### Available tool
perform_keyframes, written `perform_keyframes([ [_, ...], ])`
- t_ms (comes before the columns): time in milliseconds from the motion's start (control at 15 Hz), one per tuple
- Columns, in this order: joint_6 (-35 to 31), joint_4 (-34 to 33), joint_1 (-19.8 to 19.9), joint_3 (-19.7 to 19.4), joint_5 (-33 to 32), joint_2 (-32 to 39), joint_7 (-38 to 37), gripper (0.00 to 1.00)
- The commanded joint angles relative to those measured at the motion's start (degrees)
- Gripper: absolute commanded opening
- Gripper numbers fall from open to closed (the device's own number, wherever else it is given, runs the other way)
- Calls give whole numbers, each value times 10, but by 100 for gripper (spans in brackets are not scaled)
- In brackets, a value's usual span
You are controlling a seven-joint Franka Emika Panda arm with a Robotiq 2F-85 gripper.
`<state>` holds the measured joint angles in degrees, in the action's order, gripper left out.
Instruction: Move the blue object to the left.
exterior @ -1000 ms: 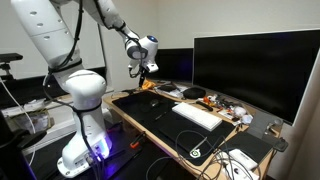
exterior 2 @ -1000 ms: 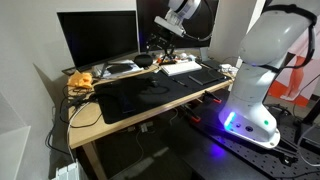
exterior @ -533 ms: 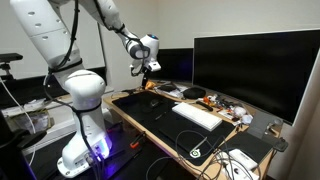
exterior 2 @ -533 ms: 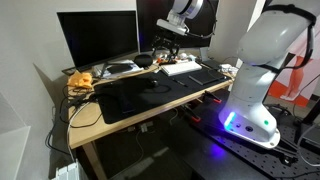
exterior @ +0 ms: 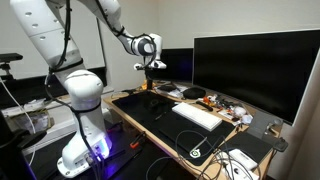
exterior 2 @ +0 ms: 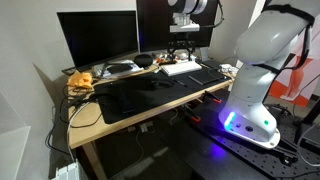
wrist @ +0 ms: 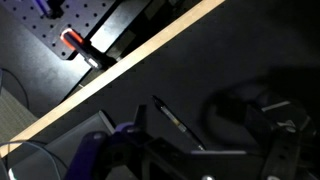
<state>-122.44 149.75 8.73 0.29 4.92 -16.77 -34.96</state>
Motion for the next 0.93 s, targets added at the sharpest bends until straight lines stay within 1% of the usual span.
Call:
perform_keyframes([
  [0, 31, -2, 3, -17, -59, -9, 95, 100],
  [333, 13, 16, -3, -38, -117, -6, 241, 100],
  [533, 6, 23, -11, -50, -116, -7, 326, 100],
  [600, 16, 11, -6, -44, -111, 1, 285, 100],
  [733, 16, 13, -7, -47, -111, 1, 312, 100],
  [867, 16, 13, -8, -47, -111, 1, 315, 100],
])
